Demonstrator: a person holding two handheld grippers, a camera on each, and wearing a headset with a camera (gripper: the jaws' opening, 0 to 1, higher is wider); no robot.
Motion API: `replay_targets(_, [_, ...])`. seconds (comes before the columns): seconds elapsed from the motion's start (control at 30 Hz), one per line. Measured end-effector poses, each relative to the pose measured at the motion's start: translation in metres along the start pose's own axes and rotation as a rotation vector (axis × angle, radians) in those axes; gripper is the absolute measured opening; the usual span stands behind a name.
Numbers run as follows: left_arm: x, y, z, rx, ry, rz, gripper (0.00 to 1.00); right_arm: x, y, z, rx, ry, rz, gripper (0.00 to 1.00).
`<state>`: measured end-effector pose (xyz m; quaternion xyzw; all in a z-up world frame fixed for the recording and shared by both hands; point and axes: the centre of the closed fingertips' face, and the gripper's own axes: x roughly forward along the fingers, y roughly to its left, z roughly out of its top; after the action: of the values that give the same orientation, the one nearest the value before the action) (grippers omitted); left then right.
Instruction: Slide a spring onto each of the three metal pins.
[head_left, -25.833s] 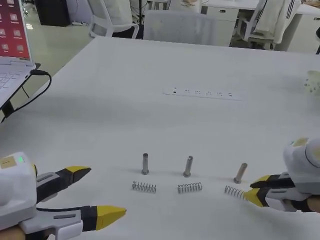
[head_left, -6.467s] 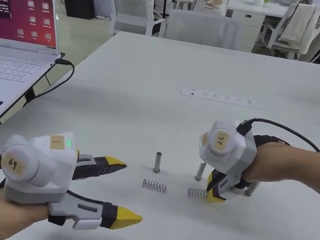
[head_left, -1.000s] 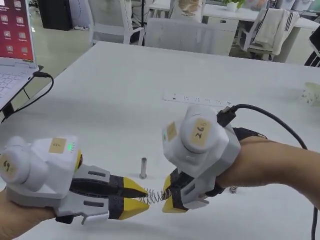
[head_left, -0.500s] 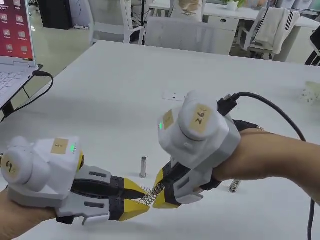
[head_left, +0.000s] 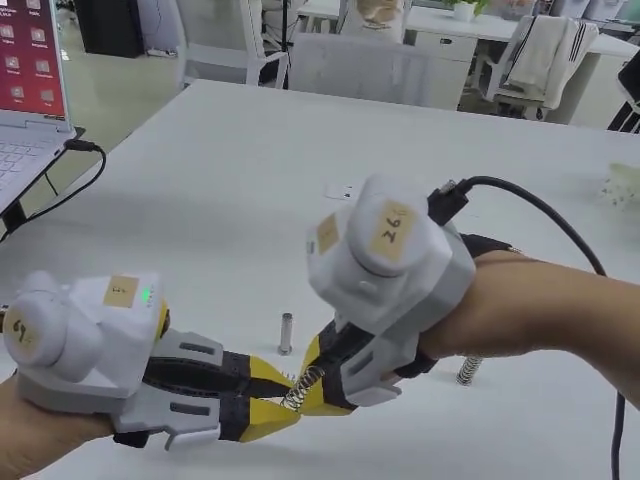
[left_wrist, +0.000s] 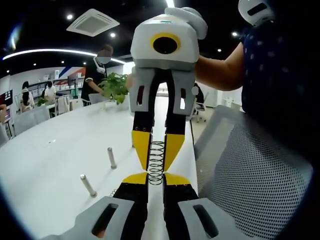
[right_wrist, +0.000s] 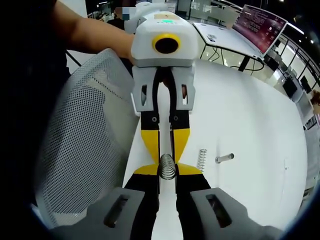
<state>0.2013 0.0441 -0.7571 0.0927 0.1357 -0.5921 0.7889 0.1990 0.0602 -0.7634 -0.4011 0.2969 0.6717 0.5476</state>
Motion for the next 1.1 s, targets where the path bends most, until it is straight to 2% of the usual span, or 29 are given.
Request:
replay_targets(0.17, [0.0001,-0.0002,0.0004,-0.001,-0.005,-0.004,0.02,-0.0001,0.0016,0.0039,-0.012,0.0,0.001,0.09])
replay_targets(1.1, [0.0013,0.0004,-0.0005,-0.026,0.0,-0.003,0.04,0.0,0.0024,0.0002,-0.016,0.026,0.008,0.09])
